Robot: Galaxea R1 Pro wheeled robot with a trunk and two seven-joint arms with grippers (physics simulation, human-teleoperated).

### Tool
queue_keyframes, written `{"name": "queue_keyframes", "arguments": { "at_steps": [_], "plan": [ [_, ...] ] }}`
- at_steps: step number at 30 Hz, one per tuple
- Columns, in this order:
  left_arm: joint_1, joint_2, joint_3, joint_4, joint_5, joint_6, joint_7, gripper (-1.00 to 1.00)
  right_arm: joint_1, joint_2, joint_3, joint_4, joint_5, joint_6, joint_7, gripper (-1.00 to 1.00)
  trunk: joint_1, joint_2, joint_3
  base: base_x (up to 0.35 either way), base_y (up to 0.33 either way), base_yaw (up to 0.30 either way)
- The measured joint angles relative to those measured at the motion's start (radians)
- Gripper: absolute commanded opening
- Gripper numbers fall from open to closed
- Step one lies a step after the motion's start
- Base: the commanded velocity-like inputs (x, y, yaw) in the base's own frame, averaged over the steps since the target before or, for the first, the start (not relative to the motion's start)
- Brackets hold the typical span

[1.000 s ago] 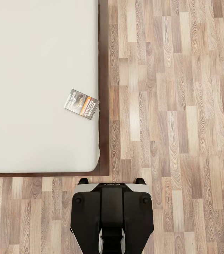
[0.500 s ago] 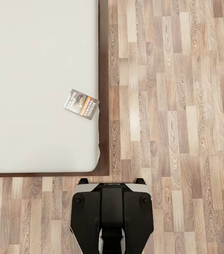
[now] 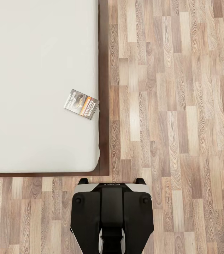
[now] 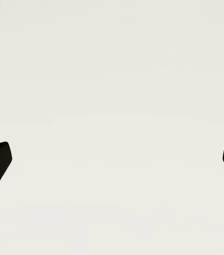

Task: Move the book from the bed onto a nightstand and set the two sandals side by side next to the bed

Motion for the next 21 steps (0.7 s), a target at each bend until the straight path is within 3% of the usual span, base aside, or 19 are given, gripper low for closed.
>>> {"name": "queue_keyframes", "arguments": {
  "at_steps": [15,21],
  "plan": [
    [-0.001,0.0,0.0,-0.001,0.0,-0.001,0.0,1.0,0.0,0.0,-0.001,0.0,0.0,0.0,0.0,1.0,0.0,0.0,0.0,0.0,-0.005,0.0],
    [-0.01,-0.034,-0.004,0.0,-0.005,-0.003,0.002,1.0,-0.005,-0.002,-0.008,0.002,0.007,0.005,0.001,1.0,0.0,0.0,0.0,0.0,-0.147,0.0]
  ]
}}
